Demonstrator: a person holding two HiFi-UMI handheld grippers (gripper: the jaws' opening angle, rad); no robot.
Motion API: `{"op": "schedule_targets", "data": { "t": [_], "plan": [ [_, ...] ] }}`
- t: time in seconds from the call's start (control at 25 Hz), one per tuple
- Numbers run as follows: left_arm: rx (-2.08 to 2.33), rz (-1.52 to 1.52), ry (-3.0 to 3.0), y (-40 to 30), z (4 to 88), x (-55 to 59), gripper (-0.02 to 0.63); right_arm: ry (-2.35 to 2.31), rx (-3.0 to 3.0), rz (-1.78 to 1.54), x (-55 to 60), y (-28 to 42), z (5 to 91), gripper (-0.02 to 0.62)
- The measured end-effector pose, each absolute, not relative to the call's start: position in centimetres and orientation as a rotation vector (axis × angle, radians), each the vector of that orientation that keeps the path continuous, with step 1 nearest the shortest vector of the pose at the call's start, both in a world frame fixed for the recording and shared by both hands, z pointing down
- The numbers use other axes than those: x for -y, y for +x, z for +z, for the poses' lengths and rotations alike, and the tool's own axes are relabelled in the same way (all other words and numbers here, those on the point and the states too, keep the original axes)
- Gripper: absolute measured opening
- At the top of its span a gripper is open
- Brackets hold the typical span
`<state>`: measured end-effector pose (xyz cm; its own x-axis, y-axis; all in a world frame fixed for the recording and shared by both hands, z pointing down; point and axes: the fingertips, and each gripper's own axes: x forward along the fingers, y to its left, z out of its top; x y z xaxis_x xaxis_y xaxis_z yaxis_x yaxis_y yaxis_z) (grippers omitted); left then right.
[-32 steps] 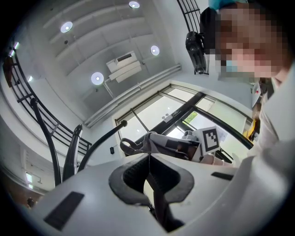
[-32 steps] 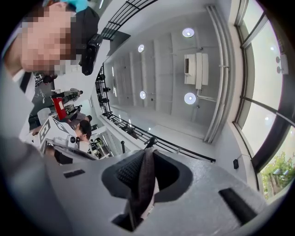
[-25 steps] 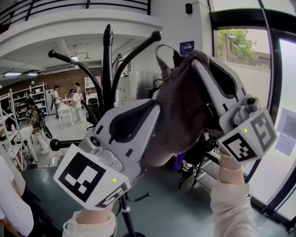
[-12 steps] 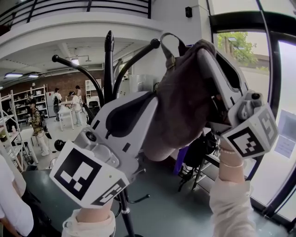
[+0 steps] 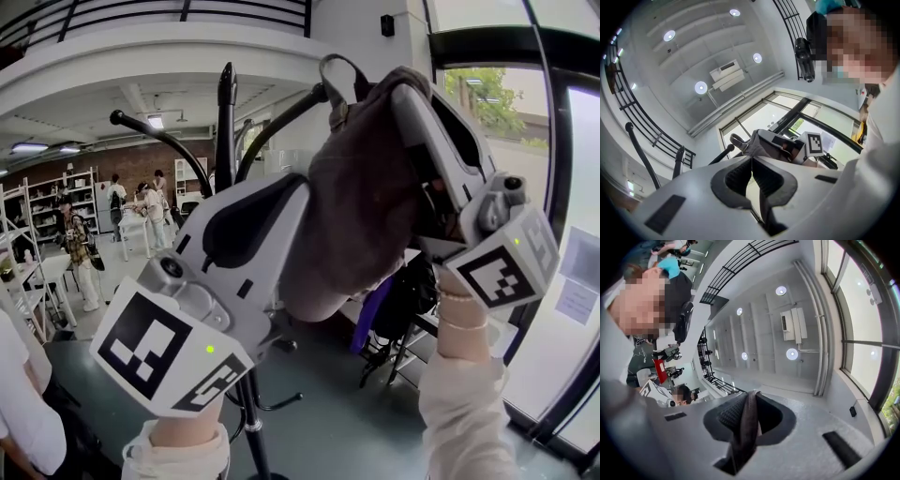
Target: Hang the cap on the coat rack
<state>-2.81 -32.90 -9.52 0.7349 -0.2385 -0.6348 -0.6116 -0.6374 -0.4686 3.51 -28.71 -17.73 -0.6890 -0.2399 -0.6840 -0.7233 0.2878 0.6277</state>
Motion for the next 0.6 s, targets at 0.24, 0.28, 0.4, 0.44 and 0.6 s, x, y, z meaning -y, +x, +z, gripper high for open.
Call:
{"op": "schedule_targets", "data": {
  "t": [0.24,0.28,0.4,0.44,0.6],
  "plan": [
    [-0.653,0.694,-2.243,-3.1,-9.4,33.2,0.017,-0.850,-2.151,1.349,30.0,3.1,-17.2,0.044],
    [-0.657,0.693,-2.247,-3.2,-9.3,33.4,0.017,-0.859,-2.153,1.345,30.3,3.1,-17.1,0.044],
    [-0.669,0.686,-2.263,-3.2,-8.9,34.1,0.017,-0.872,-2.169,1.326,31.2,3.0,-16.7,0.044],
    [-0.672,0.684,-2.269,-3.3,-8.7,34.4,0.017,-0.874,-2.176,1.319,31.4,2.9,-16.6,0.044],
    [-0.689,0.678,-2.289,-3.6,-8.1,35.1,0.017,-0.882,-2.199,1.292,32.5,2.5,-16.0,0.044]
  ]
}}
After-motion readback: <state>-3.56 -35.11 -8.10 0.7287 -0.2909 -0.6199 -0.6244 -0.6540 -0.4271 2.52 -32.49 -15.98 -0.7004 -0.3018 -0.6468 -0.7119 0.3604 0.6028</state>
